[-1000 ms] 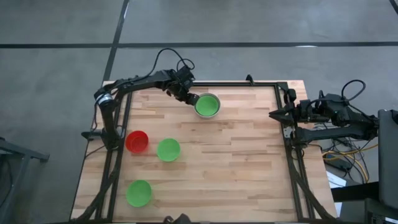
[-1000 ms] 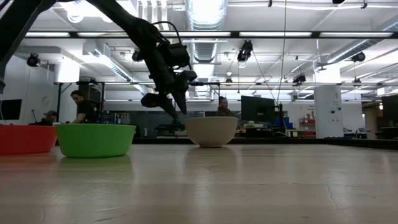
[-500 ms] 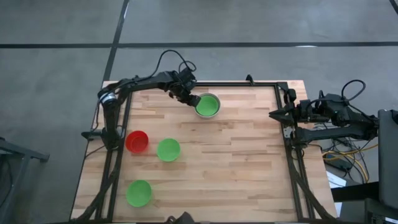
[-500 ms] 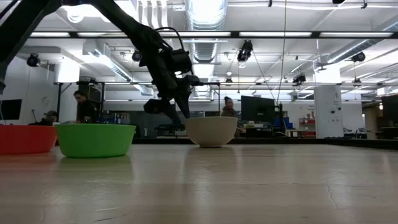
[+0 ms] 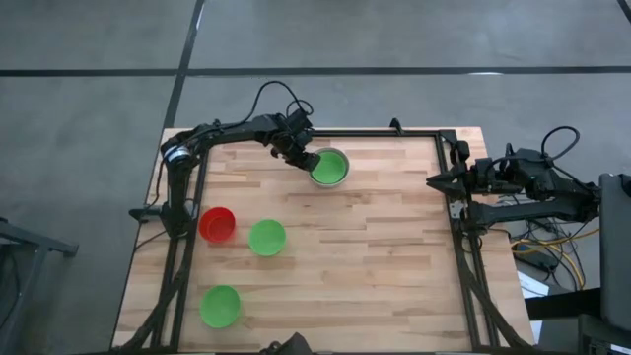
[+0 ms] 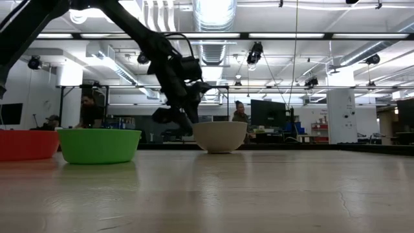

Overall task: Nest bowls inside each other
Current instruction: Move the stacked bowls to the left, then stack the middle green bowl on the top green bowl

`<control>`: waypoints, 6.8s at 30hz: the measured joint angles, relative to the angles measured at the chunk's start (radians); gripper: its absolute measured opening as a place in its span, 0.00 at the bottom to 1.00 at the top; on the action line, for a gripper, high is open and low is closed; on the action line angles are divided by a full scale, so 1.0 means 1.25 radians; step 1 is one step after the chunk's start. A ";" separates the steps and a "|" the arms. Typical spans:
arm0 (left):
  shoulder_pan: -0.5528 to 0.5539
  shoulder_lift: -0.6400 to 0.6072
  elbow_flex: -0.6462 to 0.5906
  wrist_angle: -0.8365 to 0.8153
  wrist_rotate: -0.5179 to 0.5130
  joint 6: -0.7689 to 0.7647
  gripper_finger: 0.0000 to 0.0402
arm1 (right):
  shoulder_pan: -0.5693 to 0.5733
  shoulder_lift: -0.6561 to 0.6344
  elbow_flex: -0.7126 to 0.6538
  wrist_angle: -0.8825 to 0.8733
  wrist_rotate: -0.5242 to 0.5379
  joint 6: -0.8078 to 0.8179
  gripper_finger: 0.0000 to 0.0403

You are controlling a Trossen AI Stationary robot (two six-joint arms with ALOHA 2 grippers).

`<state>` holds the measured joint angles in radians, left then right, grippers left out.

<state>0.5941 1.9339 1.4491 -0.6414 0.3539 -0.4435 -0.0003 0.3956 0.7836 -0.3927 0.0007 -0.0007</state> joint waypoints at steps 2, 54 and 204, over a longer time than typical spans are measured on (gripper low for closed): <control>0.000 -0.001 0.005 -0.002 -0.003 0.003 0.26 | 0.000 0.000 0.000 0.000 0.000 0.000 0.08; 0.016 -0.062 0.003 -0.105 -0.064 0.081 0.03 | 0.000 0.000 0.000 0.000 0.000 0.000 0.08; 0.058 -0.722 -0.404 -0.114 -0.342 -0.365 0.34 | 0.000 0.000 0.000 0.000 0.000 0.000 0.08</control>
<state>0.6671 1.0312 0.9440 -0.7842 -0.0738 -0.8992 -0.0002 0.3955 0.7835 -0.3927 0.0006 -0.0006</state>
